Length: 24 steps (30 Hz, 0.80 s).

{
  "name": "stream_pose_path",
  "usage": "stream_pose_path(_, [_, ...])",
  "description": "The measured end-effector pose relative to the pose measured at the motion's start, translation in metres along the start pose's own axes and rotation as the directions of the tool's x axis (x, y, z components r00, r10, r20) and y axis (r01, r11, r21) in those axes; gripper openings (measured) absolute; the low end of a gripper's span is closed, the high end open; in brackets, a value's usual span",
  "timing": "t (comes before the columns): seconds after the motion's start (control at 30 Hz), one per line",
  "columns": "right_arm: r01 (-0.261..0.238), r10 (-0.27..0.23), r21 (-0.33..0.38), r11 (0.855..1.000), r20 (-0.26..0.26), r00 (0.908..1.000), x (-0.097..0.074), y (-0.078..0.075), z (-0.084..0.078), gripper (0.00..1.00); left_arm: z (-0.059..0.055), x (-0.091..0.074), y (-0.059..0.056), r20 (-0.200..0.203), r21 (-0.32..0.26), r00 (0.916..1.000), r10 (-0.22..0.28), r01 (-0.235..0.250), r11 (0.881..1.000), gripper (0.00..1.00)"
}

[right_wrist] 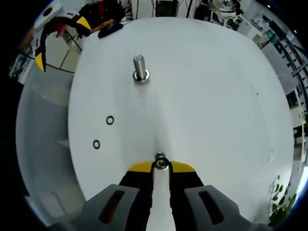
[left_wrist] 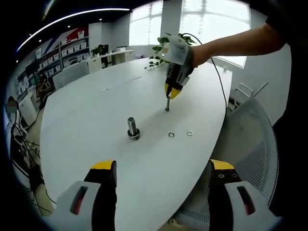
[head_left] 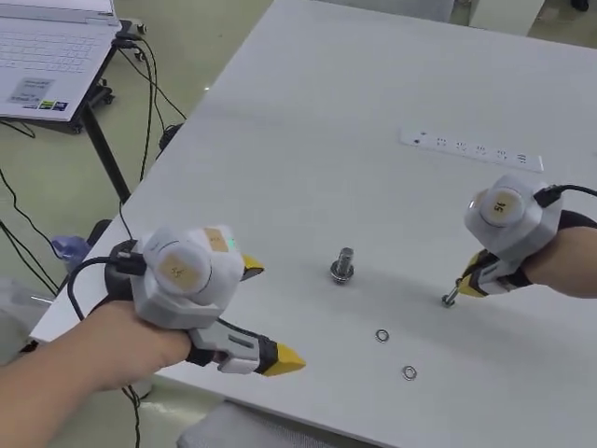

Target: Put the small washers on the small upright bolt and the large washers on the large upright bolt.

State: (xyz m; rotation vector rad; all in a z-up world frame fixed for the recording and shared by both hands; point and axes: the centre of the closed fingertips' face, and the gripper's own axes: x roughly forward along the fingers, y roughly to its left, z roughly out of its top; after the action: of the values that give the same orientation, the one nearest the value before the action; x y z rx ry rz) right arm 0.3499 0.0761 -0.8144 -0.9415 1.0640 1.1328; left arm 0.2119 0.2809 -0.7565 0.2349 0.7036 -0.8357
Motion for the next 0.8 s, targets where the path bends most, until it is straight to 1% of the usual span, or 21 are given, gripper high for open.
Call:
stream_pose_path(0.17, [-0.004,0.004,-0.004,1.000,-0.006,1.0000,0.006,0.000,-0.001,0.12,-0.003,0.000,0.000,-0.006,-0.003,1.0000,0.000,0.000,1.000,0.77])
stream_pose_path(0.23, [-0.002,0.002,-0.014,1.000,-0.014,0.9999,0.010,-0.001,-0.003,0.12,-0.005,0.000,0.000,-0.012,-0.007,0.9999,-0.003,0.003,1.000,0.77])
stream_pose_path(0.33, [-0.005,0.005,-0.010,1.000,-0.013,0.9999,0.014,-0.001,-0.004,0.12,-0.008,0.000,0.000,-0.023,-0.005,0.9997,-0.004,0.004,1.000,0.77])
stream_pose_path(0.57, [-0.006,0.006,-0.012,1.000,-0.026,0.9996,0.029,-0.002,-0.009,0.12,-0.009,-0.001,0.001,-0.028,-0.012,0.9996,-0.006,0.006,1.000,0.76])
stream_pose_path(0.73, [-0.018,0.017,-0.010,1.000,-0.032,0.9993,0.037,0.000,-0.010,0.12,-0.013,0.000,0.000,-0.041,-0.017,0.9991,-0.009,0.009,1.000,0.76])
stream_pose_path(0.8, [-0.021,0.021,-0.010,1.000,-0.031,0.9993,0.040,0.002,-0.010,0.12,-0.012,-0.001,-0.002,-0.032,-0.031,0.9994,-0.015,0.014,0.999,0.75])
